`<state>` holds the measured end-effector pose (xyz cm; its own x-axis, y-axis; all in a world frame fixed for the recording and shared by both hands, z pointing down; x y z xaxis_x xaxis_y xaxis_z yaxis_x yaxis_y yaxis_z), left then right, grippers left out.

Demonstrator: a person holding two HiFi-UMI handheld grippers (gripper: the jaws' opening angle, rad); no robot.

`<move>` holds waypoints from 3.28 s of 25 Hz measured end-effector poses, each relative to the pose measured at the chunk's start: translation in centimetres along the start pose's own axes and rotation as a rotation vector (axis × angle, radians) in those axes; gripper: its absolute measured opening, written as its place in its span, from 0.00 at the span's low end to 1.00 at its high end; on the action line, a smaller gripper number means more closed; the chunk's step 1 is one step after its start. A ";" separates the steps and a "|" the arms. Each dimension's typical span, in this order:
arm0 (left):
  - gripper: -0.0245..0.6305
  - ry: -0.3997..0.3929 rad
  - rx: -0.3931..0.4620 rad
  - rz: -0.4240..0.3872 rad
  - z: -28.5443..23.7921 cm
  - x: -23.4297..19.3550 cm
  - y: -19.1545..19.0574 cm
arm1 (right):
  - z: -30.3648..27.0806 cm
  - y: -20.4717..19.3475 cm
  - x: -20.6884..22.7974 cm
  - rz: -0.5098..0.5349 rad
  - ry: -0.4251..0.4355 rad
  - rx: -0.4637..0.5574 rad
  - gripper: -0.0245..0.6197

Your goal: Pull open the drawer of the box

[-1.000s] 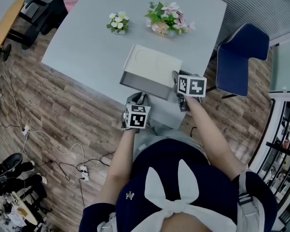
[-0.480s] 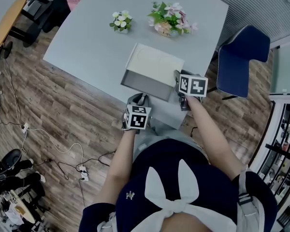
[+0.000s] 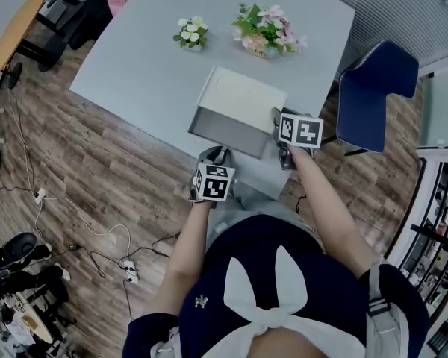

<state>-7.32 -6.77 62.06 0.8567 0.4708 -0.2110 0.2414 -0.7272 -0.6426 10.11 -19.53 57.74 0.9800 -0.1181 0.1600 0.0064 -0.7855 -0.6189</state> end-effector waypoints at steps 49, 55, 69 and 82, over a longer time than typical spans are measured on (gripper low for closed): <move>0.16 0.008 -0.036 -0.026 1.6 0.4 -2.7 | -0.1 0.0 0.0 -0.023 0.009 0.004 0.23; 0.16 0.013 -0.059 -0.037 1.1 0.3 -2.9 | -0.2 0.0 0.1 -0.034 0.018 -0.007 0.23; 0.16 -0.017 -0.060 -0.038 1.2 0.6 -2.7 | -0.2 -0.3 0.1 -0.054 0.045 -0.049 0.28; 0.17 0.022 0.026 -0.025 5.5 -0.8 -0.2 | 4.7 0.0 -0.8 -0.054 0.102 0.051 0.28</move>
<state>-10.55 -4.21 58.27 0.8604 0.4773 -0.1785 0.2509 -0.7017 -0.6668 10.26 -16.62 54.03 0.9527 -0.1400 0.2697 0.0708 -0.7608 -0.6451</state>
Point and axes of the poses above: the fingertips, and each gripper's own axes: z backward along the fingers, x to its right, y out of its top, the point moved 2 cm from there along z, backward along the fingers, and after that the axes turned 9 degrees about -y, right-handed, at the moved point
